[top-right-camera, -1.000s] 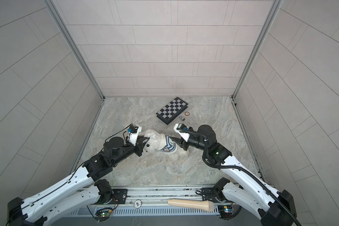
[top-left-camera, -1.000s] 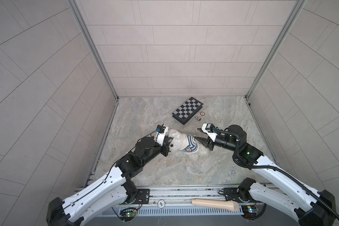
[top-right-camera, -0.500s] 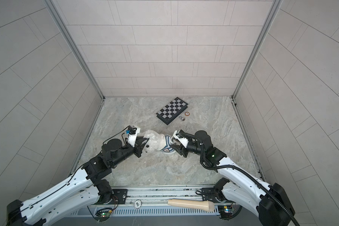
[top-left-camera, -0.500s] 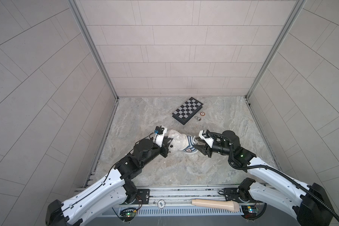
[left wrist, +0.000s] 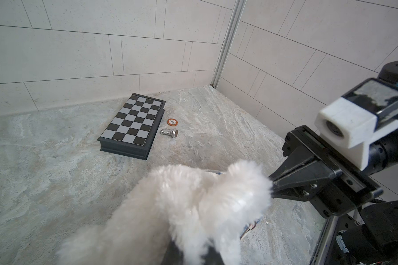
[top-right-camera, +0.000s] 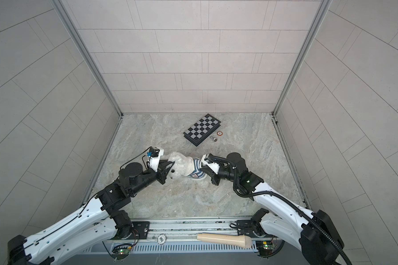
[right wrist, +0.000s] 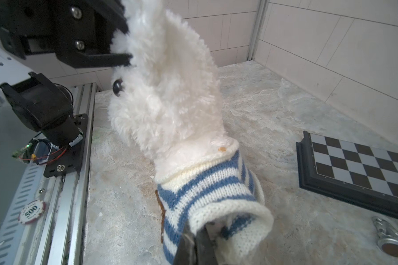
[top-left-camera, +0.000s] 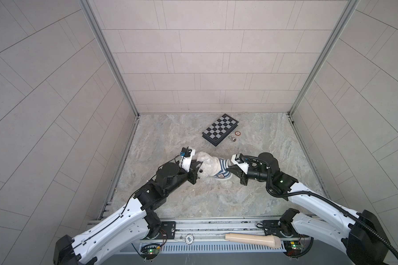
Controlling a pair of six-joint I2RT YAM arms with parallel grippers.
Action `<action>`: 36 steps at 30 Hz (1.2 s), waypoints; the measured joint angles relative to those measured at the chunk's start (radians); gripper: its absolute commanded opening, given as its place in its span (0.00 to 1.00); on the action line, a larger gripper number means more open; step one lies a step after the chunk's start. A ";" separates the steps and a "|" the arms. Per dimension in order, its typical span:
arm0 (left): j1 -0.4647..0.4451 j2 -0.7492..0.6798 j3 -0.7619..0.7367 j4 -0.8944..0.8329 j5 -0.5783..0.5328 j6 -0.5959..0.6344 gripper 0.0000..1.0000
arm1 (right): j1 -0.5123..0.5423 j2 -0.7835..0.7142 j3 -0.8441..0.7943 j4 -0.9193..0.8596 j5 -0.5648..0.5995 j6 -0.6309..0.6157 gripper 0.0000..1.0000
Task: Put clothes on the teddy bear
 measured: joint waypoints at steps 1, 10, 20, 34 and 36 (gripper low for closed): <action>0.002 0.002 0.000 -0.003 -0.002 -0.004 0.00 | 0.008 -0.001 0.000 -0.006 0.005 -0.008 0.00; 0.090 0.111 0.071 -0.139 -0.076 -0.129 0.00 | 0.222 -0.026 0.021 -0.106 0.134 -0.150 0.00; 0.105 0.132 0.063 -0.197 -0.106 -0.230 0.00 | 0.314 0.073 0.044 -0.113 0.161 -0.154 0.00; 0.135 0.104 0.020 -0.208 -0.124 -0.280 0.00 | 0.426 0.187 0.114 -0.201 0.197 -0.151 0.00; 0.153 0.094 0.010 -0.209 -0.115 -0.287 0.00 | 0.426 0.187 0.114 -0.219 0.204 -0.154 0.00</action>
